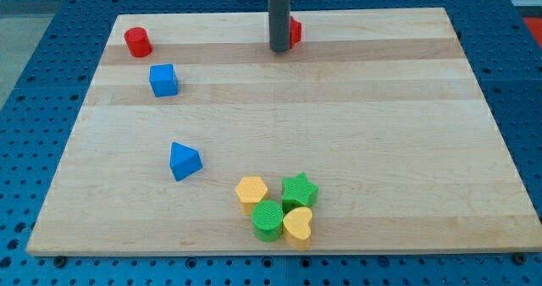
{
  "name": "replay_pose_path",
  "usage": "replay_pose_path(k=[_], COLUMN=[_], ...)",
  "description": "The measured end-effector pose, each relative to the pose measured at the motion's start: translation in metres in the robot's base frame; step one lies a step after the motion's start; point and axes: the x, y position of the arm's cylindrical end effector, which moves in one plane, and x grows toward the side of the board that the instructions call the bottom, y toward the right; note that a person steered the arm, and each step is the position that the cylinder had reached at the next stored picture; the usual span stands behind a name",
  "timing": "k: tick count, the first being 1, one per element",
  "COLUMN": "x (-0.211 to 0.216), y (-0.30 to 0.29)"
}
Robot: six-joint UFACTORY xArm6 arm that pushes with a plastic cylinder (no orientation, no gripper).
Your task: Move your arm towards the triangle
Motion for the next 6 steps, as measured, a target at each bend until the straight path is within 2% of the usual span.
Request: replay_pose_path(k=[2,4,5,6], x=[0.104,0.115,0.165,0.174], y=[-0.09,-0.093,-0.098,-0.098])
